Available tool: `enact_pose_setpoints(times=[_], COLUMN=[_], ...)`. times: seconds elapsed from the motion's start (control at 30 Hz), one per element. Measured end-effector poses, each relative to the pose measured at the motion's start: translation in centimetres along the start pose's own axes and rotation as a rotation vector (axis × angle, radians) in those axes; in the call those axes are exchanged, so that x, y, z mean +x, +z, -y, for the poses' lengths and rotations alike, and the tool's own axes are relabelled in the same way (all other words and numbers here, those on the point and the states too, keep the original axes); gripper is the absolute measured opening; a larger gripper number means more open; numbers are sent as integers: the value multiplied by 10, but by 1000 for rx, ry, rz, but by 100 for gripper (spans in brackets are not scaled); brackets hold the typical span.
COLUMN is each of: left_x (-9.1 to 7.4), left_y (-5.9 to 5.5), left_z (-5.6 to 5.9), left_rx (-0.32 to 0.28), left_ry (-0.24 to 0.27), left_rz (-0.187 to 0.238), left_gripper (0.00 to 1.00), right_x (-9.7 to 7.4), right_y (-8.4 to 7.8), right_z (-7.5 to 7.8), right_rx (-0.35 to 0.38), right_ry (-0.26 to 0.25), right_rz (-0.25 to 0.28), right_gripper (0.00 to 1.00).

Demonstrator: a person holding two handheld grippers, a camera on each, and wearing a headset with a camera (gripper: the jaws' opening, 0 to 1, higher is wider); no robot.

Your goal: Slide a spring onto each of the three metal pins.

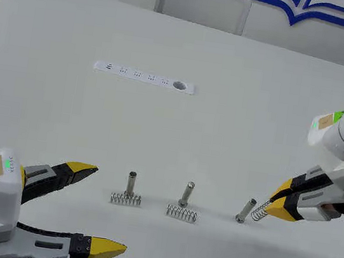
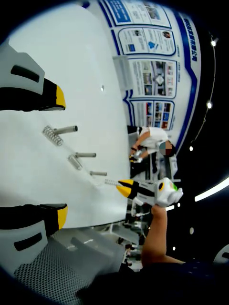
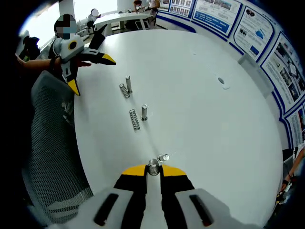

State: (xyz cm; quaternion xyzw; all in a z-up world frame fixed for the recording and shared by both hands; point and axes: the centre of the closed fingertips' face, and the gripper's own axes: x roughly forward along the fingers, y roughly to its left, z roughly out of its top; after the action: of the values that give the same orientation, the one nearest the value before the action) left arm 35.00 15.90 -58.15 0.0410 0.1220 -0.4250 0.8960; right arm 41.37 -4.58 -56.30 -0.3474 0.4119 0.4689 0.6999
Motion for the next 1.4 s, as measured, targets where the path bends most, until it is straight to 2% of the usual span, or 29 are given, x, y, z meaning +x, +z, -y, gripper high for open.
enact_pose_setpoints(times=[0.37,0.97,1.4], left_x=[-3,-3,-3], left_y=[-1,-4,-5], left_z=[-3,-3,-2], left_rx=[-5,-12,-16], left_ry=[11,26,28], left_rz=[1,-6,-7], left_gripper=[81,81,81], right_x=[1,13,30], right_y=[10,6,3], right_z=[12,18,19], right_rx=[-26,-43,-66], right_ry=[-22,-8,9], right_rz=[-15,-52,-119], right_gripper=[11,11,11])
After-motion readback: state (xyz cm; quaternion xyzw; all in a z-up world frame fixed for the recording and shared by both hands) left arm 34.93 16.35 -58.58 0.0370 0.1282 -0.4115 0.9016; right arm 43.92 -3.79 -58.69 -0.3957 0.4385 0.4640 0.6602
